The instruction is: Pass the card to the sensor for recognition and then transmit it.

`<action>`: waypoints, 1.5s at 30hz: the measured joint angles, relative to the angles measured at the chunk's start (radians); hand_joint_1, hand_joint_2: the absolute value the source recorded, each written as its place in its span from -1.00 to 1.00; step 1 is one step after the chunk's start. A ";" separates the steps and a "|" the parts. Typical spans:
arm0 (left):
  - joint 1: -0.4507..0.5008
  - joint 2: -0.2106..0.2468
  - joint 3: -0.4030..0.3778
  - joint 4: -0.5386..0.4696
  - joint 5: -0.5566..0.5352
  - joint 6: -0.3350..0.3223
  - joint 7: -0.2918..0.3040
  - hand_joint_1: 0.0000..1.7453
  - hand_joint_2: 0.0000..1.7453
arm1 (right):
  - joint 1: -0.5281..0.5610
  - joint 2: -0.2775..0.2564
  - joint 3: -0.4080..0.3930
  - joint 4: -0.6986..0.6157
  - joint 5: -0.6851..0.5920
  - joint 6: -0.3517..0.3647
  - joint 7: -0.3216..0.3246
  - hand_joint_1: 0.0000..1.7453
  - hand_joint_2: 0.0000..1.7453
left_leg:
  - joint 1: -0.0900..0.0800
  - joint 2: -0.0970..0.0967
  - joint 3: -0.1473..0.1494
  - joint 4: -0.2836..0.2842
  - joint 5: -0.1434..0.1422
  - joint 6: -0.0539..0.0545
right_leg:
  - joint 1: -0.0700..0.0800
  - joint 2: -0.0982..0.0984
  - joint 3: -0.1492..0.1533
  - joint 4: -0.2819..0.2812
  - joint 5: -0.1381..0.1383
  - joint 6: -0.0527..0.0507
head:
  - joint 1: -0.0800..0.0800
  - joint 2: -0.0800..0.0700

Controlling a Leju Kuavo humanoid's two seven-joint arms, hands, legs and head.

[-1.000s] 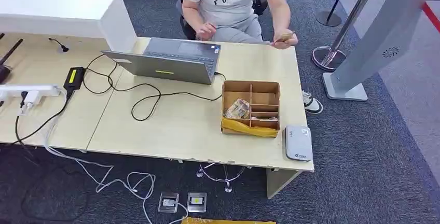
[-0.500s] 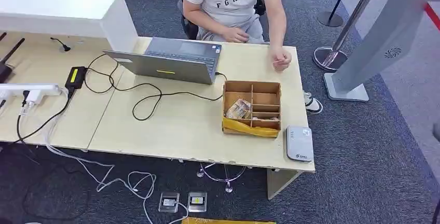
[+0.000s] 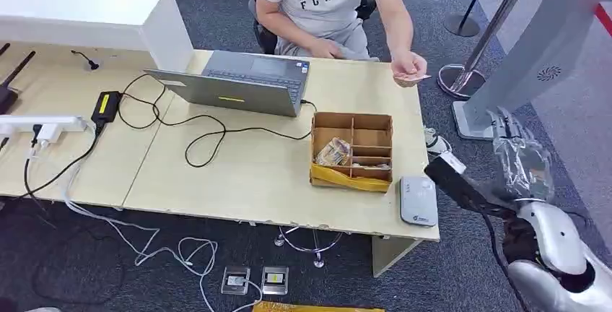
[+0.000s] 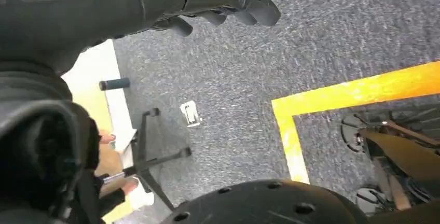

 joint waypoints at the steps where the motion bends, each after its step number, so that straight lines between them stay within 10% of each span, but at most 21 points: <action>1: 0.000 0.000 0.000 0.000 0.002 0.002 0.003 -1.00 -1.00 | -0.009 0.006 0.021 0.012 0.026 -0.003 -0.002 -1.00 1.00 | 0.000 0.000 0.000 0.000 0.000 0.000 | 0.000 0.000 0.000 0.000 0.000 0.000 | 0.000 0.000; 19: 0.000 0.006 -0.002 -0.008 -0.007 0.013 0.007 -1.00 -1.00 | -0.041 0.121 0.130 0.203 0.158 -0.048 -0.047 -1.00 1.00 | 0.000 0.000 0.000 0.000 0.000 0.000 | 0.000 0.000 0.000 0.000 0.000 0.000 | 0.000 0.000; 20: 0.000 0.008 -0.002 -0.008 -0.007 0.013 0.009 -1.00 -1.00 | -0.038 0.124 0.130 0.205 0.166 -0.051 -0.044 1.00 1.00 | 0.000 0.000 0.000 0.000 0.000 0.000 | 0.000 0.000 0.000 0.000 0.000 0.000 | 0.000 0.000; 45: 0.001 0.009 -0.002 -0.009 0.003 0.023 0.010 -1.00 -1.00 | 0.006 0.164 0.128 0.223 0.196 -0.102 -0.075 1.00 1.00 | 0.000 0.001 0.000 0.000 0.000 0.000 | 0.000 0.002 -0.001 0.000 0.000 0.000 | 0.000 0.000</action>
